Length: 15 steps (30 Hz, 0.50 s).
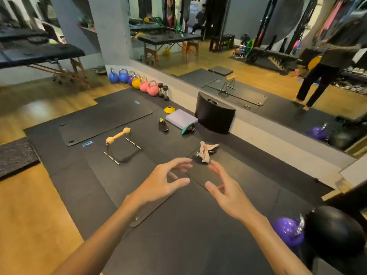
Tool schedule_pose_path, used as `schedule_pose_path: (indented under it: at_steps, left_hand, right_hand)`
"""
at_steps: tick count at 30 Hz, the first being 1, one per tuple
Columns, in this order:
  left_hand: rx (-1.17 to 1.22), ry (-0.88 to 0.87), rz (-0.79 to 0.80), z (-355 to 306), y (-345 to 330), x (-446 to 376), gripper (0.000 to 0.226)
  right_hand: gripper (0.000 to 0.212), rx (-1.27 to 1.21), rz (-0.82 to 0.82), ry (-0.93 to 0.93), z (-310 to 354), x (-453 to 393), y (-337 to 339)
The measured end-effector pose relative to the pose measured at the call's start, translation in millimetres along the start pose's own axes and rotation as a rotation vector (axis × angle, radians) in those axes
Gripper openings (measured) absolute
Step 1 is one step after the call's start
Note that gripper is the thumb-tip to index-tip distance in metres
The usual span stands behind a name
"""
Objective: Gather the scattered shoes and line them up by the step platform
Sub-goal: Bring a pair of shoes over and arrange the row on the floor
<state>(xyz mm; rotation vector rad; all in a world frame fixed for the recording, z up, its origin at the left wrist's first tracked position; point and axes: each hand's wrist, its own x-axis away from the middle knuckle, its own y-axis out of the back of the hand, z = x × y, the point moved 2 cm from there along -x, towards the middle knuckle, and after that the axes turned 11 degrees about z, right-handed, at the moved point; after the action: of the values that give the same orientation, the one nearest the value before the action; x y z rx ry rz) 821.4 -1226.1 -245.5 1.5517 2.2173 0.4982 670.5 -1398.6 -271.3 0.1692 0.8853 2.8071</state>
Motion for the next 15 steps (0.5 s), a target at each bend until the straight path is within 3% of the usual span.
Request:
schedule_pose_path:
  at_steps: [8, 15]
  left_hand:
    - [0.029, 0.007, -0.014, 103, 74, -148, 0.046]
    - [0.039, 0.044, 0.091, 164, 140, -292, 0.046]
  right_hand:
    - [0.068, 0.021, 0.076, -0.059, -58, -167, 31]
    - [0.073, 0.057, 0.073, -0.183, -105, -274, 89]
